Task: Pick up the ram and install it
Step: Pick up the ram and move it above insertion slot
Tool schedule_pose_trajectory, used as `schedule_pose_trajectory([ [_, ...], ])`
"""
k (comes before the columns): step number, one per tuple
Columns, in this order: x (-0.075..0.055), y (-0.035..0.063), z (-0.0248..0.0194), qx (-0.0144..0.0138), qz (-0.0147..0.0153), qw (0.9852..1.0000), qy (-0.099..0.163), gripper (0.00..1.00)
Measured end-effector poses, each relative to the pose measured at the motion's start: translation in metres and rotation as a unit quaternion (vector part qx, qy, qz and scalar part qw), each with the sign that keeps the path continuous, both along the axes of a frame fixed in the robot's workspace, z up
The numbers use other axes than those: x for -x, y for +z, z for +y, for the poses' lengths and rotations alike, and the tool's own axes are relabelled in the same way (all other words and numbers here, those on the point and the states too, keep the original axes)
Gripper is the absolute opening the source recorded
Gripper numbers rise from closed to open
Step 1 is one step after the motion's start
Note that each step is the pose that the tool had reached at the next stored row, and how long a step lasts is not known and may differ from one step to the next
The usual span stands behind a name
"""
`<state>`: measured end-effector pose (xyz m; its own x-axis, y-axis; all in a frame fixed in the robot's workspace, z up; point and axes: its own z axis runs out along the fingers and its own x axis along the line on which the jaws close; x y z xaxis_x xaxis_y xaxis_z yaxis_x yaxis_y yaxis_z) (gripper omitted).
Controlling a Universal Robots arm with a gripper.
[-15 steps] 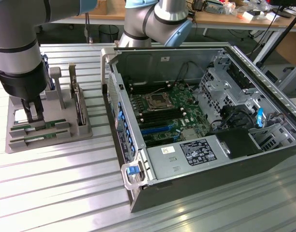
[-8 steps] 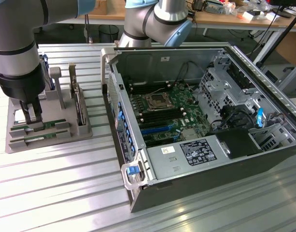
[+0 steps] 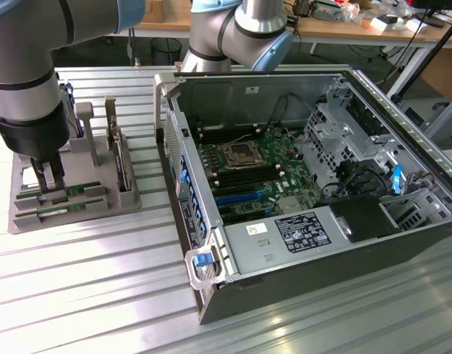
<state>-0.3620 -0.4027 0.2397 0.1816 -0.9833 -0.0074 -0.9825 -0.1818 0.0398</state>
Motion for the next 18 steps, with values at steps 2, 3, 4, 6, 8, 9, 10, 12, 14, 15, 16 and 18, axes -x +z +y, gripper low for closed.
schedule_pose_trajectory([
  [2,0.0002,-0.0011,-0.0003,0.0004,0.0,1.0,-0.003,0.36],
  [3,0.0001,-0.0022,-0.0007,0.0003,-0.0001,1.0,-0.008,0.36],
  [4,0.0001,-0.0027,-0.001,0.0007,0.0001,1.0,-0.009,0.36],
  [6,0.0,-0.0034,-0.0012,0.0007,-0.0001,1.0,-0.009,0.36],
  [8,0.0,-0.0041,-0.0024,0.0007,-0.0001,1.0,-0.01,0.36],
  [9,0.0001,-0.0046,-0.0028,0.0007,-0.0001,1.0,-0.01,0.36],
  [10,0.0003,-0.0054,-0.0032,0.0007,-0.0001,1.0,-0.01,0.36],
  [12,0.0004,-0.0063,-0.0035,0.0007,0.0,0.9999,-0.01,0.36],
  [14,0.0003,-0.008,-0.0038,0.0007,0.0,0.9999,-0.01,0.36],
  [15,0.0003,-0.0088,-0.0039,0.0007,-0.0001,0.9999,-0.01,0.36],
  [16,0.0003,-0.0094,-0.004,0.0007,0.0,0.9999,-0.01,0.36],
  [18,0.0003,-0.0104,-0.0042,0.0007,-0.0001,0.9999,-0.01,0.36],
])
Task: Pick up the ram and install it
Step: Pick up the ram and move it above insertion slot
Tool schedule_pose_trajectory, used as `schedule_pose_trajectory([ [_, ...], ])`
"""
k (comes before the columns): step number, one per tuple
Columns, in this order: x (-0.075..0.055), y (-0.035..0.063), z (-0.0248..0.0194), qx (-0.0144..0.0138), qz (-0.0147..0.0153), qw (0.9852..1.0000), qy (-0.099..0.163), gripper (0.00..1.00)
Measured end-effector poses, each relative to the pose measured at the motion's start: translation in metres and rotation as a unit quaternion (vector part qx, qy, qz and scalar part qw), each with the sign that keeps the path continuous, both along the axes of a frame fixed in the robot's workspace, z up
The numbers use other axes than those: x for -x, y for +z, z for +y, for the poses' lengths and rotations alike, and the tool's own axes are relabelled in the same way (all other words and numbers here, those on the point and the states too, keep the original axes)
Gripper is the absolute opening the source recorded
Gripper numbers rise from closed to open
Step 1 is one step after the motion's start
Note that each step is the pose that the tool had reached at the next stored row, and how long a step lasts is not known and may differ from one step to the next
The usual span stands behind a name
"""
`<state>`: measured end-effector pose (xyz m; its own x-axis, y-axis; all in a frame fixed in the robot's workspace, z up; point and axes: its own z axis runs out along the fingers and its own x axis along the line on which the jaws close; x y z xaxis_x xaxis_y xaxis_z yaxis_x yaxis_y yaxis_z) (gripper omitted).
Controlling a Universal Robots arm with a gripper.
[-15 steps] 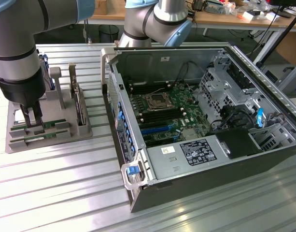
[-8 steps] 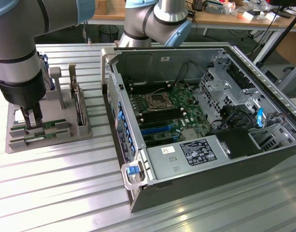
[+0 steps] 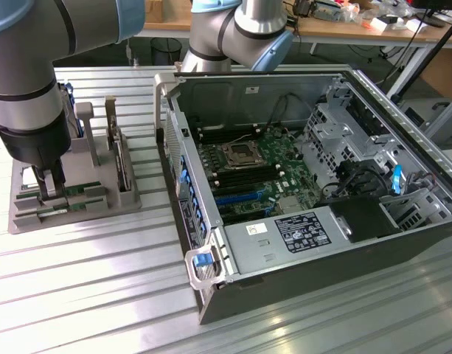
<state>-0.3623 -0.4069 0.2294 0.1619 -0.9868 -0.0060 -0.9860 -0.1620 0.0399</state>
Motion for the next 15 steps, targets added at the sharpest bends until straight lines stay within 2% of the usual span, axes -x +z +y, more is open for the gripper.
schedule_pose_trajectory([
  [7,0.0,-0.0098,-0.0013,0.0003,0.0,1.0,-0.003,0.36],
  [9,0.0,-0.0131,-0.0014,0.0003,0.0,0.9998,-0.018,0.36],
  [15,0.0,-0.0196,-0.0013,0.0003,0.0,0.999,-0.044,0.36],
])
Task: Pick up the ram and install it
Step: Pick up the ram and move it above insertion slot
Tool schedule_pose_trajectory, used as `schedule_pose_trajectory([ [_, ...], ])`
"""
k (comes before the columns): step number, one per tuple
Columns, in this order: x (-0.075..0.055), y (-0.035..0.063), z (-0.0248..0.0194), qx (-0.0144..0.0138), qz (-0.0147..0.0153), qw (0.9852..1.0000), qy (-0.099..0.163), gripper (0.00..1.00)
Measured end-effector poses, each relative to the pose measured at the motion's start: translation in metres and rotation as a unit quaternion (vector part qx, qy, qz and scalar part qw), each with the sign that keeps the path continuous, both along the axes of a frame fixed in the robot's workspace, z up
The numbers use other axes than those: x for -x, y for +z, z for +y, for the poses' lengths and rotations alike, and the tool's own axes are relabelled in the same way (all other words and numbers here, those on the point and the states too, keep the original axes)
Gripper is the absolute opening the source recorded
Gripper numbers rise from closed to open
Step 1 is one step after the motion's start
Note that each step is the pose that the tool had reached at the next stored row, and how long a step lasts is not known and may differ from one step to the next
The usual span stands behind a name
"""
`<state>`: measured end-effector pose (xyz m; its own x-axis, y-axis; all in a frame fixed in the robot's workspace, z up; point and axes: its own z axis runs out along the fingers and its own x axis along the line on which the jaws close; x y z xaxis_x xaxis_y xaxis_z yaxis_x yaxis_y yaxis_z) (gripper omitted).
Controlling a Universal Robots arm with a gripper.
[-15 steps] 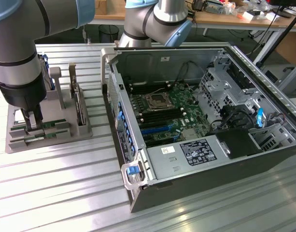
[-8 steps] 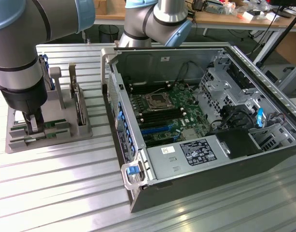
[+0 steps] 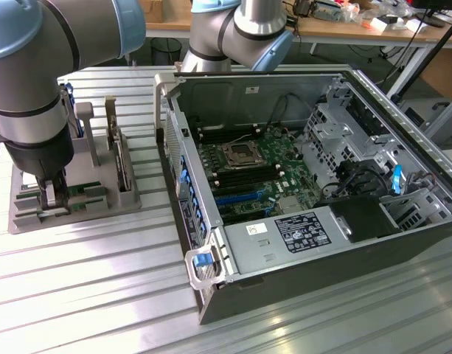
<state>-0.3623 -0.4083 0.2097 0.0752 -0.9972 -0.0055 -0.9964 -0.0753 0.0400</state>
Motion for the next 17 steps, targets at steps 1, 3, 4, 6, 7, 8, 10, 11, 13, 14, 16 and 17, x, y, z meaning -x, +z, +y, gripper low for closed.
schedule_pose_trajectory([
  [1,0.0,-0.0006,0.0,0.0,0.0,1.0,-0.002,0.36],
  [3,0.0,-0.0017,0.0,0.0001,0.0001,1.0,-0.004,0.36],
  [4,0.0,-0.0019,0.0,0.0,0.0,1.0,-0.004,0.36],
  [6,0.0,-0.002,0.0,0.0,0.0,1.0,-0.004,0.36],
  [7,0.0,-0.002,0.0,0.0,0.0,1.0,-0.004,0.36],
  [8,0.0,-0.002,0.0,0.0,0.0,1.0,-0.004,0.36],
  [10,0.0,-0.002,0.0,0.0,0.0,1.0,-0.004,0.22],
  [11,0.0,-0.002,0.0,0.0,0.0,1.0,-0.004,0.12],
  [13,0.0,-0.002,0.0,0.0,0.0,1.0,-0.004,0.12],
  [14,0.0,-0.002,0.0,0.0,0.0,1.0,-0.004,0.12],
  [16,0.0,-0.002,0.0,0.0001,0.0,1.0,-0.004,0.12],
  [17,0.0,-0.002,0.0,0.0001,0.0,1.0,-0.003,0.12],
])
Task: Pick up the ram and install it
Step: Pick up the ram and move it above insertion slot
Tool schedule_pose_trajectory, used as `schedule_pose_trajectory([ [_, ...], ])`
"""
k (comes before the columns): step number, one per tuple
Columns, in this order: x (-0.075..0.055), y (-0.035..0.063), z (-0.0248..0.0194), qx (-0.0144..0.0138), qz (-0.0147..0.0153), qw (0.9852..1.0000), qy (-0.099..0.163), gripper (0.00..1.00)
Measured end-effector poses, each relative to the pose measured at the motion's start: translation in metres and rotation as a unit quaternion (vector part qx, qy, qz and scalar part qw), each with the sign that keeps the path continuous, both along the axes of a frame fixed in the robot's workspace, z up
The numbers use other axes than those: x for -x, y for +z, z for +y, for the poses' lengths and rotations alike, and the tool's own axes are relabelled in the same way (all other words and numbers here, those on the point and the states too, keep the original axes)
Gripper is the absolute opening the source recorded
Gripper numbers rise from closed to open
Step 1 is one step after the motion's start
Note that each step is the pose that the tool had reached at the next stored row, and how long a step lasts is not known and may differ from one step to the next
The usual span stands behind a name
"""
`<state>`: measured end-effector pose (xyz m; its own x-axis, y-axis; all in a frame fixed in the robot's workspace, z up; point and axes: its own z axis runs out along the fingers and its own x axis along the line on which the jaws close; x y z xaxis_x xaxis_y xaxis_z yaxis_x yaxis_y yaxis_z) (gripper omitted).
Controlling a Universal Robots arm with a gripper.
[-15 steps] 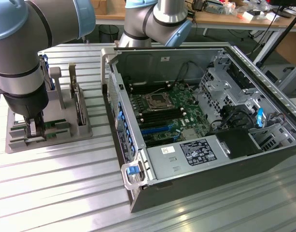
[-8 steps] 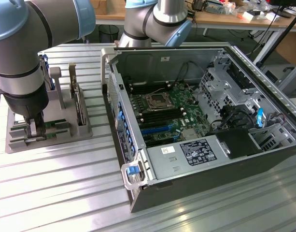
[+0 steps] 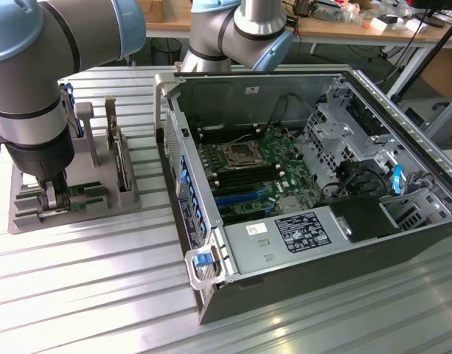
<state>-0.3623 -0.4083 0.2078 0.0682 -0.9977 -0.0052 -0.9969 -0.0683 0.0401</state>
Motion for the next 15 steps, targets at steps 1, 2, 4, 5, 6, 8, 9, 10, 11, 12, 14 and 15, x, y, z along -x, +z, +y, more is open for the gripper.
schedule_pose_trajectory([
  [1,0.0,0.0,0.0,0.0002,0.0,1.0,0.0,0.12],
  [2,0.0,0.0,0.0,0.0003,0.0,1.0,0.0,0.12],
  [4,0.0,0.0013,0.0,0.0004,0.0,1.0,0.0,0.12],
  [5,0.0,0.0043,0.0001,0.0004,-0.0001,1.0,0.0,0.12],
  [6,0.0,0.0044,0.0001,0.0003,-0.0002,1.0,0.0,0.12],
  [8,0.0,0.0051,0.0,0.0004,-0.0001,1.0,0.0,0.12],
  [9,0.0,0.0054,0.0,0.0004,-0.0001,1.0,0.0,0.12],
  [10,0.0,0.0055,0.0,0.0004,0.0,1.0,0.0,0.12],
  [11,0.0,0.0055,0.0,0.0004,-0.0001,1.0,0.0,0.12],
  [12,0.0,0.0057,0.0,0.0004,0.0,1.0,0.0,0.12],
  [14,0.0,0.0059,0.0,0.0004,0.0,1.0,0.0,0.12],
  [15,0.0,0.006,0.0,0.0004,0.0,1.0,0.0,0.12],
])
